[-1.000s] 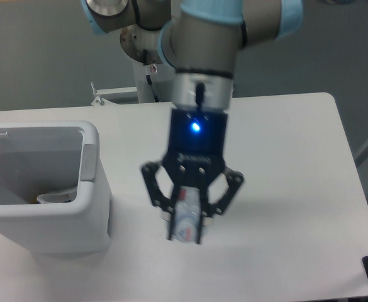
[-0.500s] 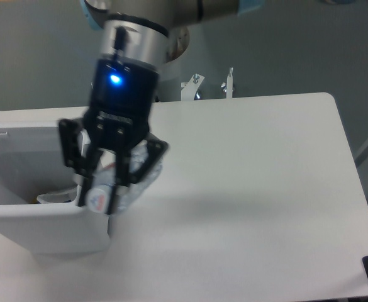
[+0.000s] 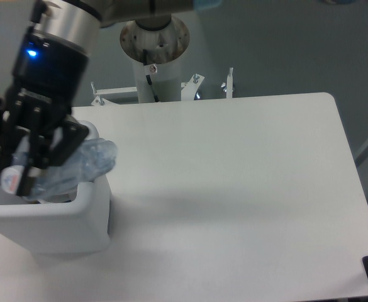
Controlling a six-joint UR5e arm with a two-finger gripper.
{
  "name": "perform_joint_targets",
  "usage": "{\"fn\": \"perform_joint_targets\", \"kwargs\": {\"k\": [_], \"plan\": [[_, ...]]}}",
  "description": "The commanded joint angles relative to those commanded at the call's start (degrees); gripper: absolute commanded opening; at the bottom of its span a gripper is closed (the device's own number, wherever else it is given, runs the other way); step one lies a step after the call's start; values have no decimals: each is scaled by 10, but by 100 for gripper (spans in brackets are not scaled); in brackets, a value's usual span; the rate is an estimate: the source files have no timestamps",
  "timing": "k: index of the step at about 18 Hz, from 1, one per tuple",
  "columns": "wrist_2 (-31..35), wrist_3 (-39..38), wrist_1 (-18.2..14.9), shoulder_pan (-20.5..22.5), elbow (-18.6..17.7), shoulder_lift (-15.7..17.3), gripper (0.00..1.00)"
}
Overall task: Place the trash in the trash can
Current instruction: 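Lift the bottle and carry it over the trash bin, then lower the bottle into the bin and open the gripper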
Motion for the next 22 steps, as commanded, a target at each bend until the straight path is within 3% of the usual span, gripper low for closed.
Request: {"fn": "perform_joint_targets", "kwargs": {"k": [5,22], "plan": [[0,-1,0,-29,-19,4,26],[-1,-31,3,-42,-34,-13,27]]}}
